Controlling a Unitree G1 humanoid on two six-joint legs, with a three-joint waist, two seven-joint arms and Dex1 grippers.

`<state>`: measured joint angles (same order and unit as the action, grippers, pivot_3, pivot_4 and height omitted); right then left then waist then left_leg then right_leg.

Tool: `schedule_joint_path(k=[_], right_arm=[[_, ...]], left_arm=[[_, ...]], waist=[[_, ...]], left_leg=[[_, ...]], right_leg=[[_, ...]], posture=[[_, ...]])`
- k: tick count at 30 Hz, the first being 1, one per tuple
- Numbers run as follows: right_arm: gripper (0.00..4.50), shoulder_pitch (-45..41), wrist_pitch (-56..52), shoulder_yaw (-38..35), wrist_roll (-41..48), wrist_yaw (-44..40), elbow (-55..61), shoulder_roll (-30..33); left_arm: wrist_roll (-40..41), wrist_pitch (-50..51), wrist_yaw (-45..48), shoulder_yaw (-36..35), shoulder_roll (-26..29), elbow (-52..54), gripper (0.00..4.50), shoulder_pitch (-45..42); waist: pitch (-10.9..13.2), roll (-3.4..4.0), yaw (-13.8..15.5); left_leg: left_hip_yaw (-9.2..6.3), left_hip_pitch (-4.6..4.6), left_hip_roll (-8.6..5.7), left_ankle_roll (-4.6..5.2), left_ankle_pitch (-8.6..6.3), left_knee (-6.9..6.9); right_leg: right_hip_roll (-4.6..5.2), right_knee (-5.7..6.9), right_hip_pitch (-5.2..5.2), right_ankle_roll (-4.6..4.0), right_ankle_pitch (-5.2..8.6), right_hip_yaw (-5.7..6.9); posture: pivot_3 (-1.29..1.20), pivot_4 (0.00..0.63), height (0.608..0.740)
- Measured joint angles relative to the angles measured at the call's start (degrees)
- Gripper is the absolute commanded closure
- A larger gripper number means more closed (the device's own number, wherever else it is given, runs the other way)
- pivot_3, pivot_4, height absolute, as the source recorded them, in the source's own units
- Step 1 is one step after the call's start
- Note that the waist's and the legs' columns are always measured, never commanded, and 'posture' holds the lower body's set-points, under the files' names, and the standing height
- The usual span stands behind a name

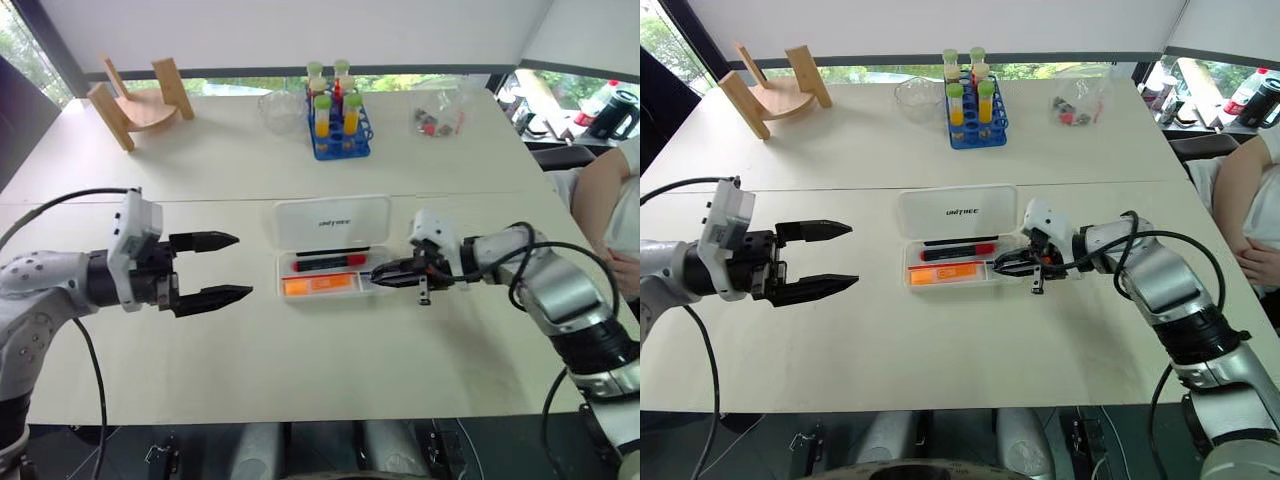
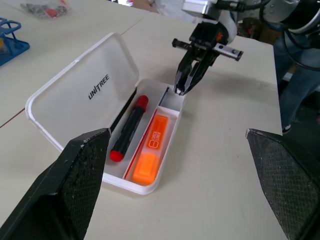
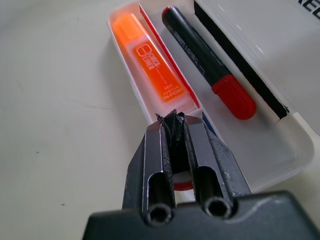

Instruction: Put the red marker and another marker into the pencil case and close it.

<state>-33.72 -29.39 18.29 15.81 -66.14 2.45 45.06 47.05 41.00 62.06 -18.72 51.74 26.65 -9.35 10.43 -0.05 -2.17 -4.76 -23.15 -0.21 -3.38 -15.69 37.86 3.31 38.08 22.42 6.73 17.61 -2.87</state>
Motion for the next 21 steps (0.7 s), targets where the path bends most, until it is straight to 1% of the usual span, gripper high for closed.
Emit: schedule_joint_path(k=[2,3,4,6,7,9,13,15,17,21], right_arm=[[3.53,-1.5,2.3,1.0,-1.7,-1.4,-2.8,-0.7],[3.15,-2.1,2.9,1.2,-2.3,-2.0,-3.8,-1.1],[2.67,-2.5,3.6,1.3,-2.6,-2.5,-4.4,-1.3],[1.65,-3.0,4.5,1.4,-3.4,-3.4,-5.4,-1.6],[1.06,-3.2,4.7,1.4,-3.8,-3.8,-5.8,-1.8],[0.06,-3.4,4.8,1.4,-4.0,-4.8,-6.2,-1.8],[0.06,-3.5,4.1,1.2,-4.1,-6.3,-5.9,-1.8],[0.06,-3.6,2.4,-0.4,-2.9,-6.5,-4.4,-1.6],[0.06,-4.3,-0.6,-3.4,-0.3,-6.5,-2.1,-1.2],[0.06,-5.7,-9.8,-13.0,7.9,-5.7,4.8,2.0]], left_arm=[[0.4,0.0,-0.6,-0.1,0.0,0.9,0.0,0.5],[0.5,0.0,-1.0,-0.1,0.0,1.2,0.0,0.8],[0.7,0.0,-1.2,-0.1,0.0,1.5,0.0,1.0],[0.9,-0.1,-1.7,-0.1,0.0,1.9,0.0,1.8],[0.9,-0.1,-2.1,-0.1,-0.1,2.0,0.0,2.2],[1.0,-0.1,-2.7,-0.1,-0.1,2.5,0.0,2.6],[1.2,-0.1,-3.9,-0.1,-0.3,3.1,0.0,2.9],[1.1,0.1,-5.8,-0.1,-1.0,2.6,0.0,2.8],[1.0,0.1,-7.2,0.0,-1.9,1.1,0.0,2.3],[-0.9,-0.7,-8.2,0.1,-2.5,-5.7,0.0,0.3]], waist=[[0.0,0.0,-0.1],[0.0,0.0,-0.1],[0.0,0.0,-0.1],[0.0,0.0,-0.1],[0.0,0.0,-0.1],[0.0,0.0,-0.1],[0.0,0.0,-0.1],[0.0,0.03,-0.1],[0.0,0.05,-0.1],[0.0,0.05,0.3]], left_leg=[[-0.01,-0.01,0.01,0.0,0.0,-0.02],[-0.02,-0.02,0.01,0.0,0.0,-0.03],[-0.04,-0.04,0.01,0.0,0.0,-0.03],[-0.05,-0.04,0.01,0.0,0.0,-0.03],[-0.05,-0.04,0.01,0.0,0.0,-0.03],[-0.04,-0.03,0.0,0.0,0.0,-0.03],[-0.05,-0.03,0.0,0.0,0.0,-0.03],[-0.08,-0.04,0.0,0.0,0.0,-0.03],[-0.12,-0.04,0.0,0.0,0.0,-0.03],[-0.11,-0.05,-0.02,0.0,0.0,-0.04]], right_leg=[[-0.01,0.0,0.02,0.0,0.0,0.0],[-0.01,-0.01,0.03,0.0,0.0,0.0],[-0.01,0.0,0.05,0.0,0.0,0.0],[-0.01,-0.01,0.05,0.0,0.0,0.0],[0.0,0.0,0.05,0.0,0.0,-0.01],[0.0,-0.01,0.04,0.0,0.0,-0.01],[0.0,0.0,0.04,0.0,0.0,-0.01],[0.01,0.0,0.06,0.0,0.0,-0.01],[0.01,0.01,0.07,0.0,0.0,-0.01],[0.01,-0.01,0.06,-0.01,0.0,0.01]], posture=[[0.0,0.15,0.74],[0.0,0.15,0.74],[0.0,0.15,0.74],[0.0,0.15,0.74],[0.0,0.15,0.74],[0.0,0.15,0.74],[0.0,0.15,0.74],[0.0,0.15,0.74],[0.0,0.15,0.74],[0.0,0.15,0.74]])
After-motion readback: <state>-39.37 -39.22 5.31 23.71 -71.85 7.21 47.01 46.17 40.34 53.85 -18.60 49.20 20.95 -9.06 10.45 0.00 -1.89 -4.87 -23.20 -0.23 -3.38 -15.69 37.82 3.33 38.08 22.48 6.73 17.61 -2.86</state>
